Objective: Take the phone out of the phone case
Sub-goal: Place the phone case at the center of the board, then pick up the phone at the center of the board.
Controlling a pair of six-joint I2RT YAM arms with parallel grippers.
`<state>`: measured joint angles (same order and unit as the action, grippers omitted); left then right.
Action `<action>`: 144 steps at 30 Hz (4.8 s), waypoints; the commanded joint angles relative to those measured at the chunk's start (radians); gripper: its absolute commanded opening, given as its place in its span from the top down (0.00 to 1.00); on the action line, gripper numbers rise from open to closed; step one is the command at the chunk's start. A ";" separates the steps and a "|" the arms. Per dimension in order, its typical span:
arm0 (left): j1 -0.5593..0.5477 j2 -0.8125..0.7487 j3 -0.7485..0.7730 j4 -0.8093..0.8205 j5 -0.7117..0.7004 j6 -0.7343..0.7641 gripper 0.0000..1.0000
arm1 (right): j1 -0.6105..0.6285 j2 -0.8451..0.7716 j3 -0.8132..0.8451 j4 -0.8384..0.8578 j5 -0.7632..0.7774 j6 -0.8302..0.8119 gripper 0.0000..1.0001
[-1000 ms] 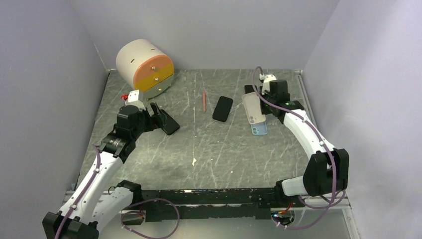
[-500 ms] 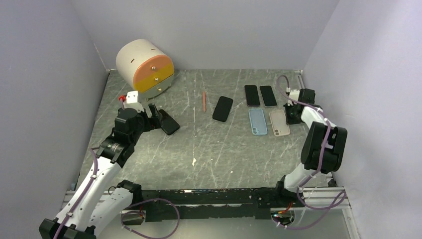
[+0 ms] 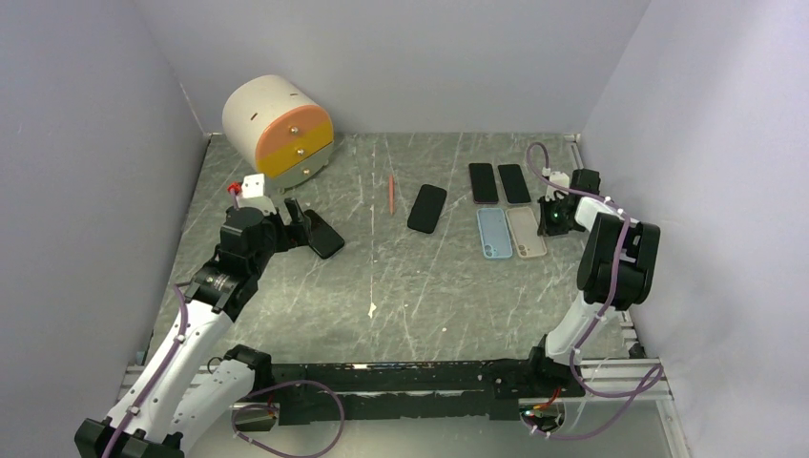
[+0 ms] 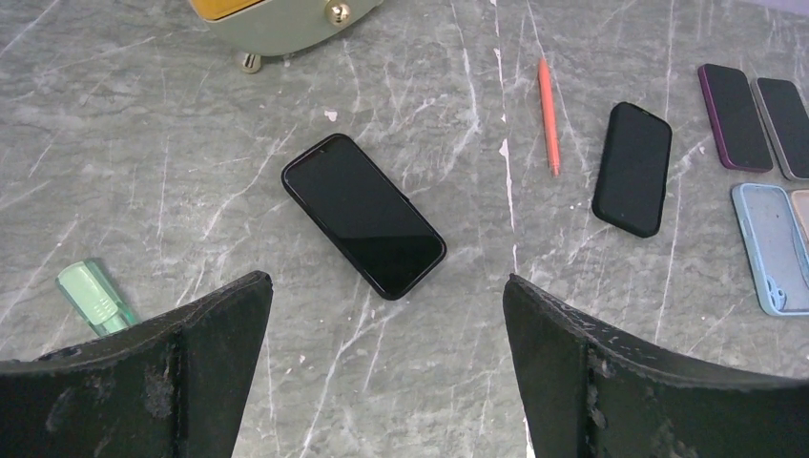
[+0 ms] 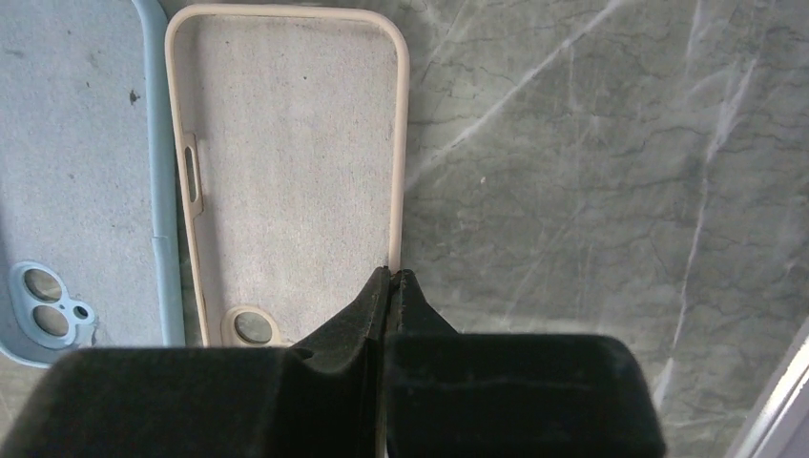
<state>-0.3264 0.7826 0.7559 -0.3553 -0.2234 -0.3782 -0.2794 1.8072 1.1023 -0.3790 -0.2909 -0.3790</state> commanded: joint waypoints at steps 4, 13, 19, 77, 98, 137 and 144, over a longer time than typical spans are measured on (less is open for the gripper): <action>-0.002 0.001 -0.010 0.048 -0.002 0.007 0.05 | -0.003 0.031 0.056 0.042 -0.063 0.067 1.00; 0.000 0.003 -0.012 0.045 -0.001 0.005 0.05 | -0.007 0.050 0.081 -0.026 -0.043 0.071 0.88; 0.000 0.012 -0.010 0.044 0.001 0.001 0.05 | -0.011 0.012 0.138 -0.038 -0.060 0.093 0.50; 0.080 0.252 0.014 -0.046 0.153 -0.241 0.05 | 0.149 0.191 0.361 0.241 -0.086 0.390 0.08; 0.098 0.228 0.008 -0.106 0.140 -0.255 0.05 | 0.545 0.304 0.469 0.154 0.613 0.153 0.01; 0.102 0.211 -0.006 -0.102 0.170 -0.276 0.05 | 0.509 0.183 0.398 0.053 0.538 0.260 0.01; 0.104 0.211 -0.009 -0.092 0.180 -0.280 0.05 | 0.557 0.082 0.318 0.114 0.318 0.621 0.01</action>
<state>-0.2279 1.0115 0.7555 -0.4618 -0.0628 -0.6483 0.2375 1.9766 1.4631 -0.3237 0.1669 -0.0059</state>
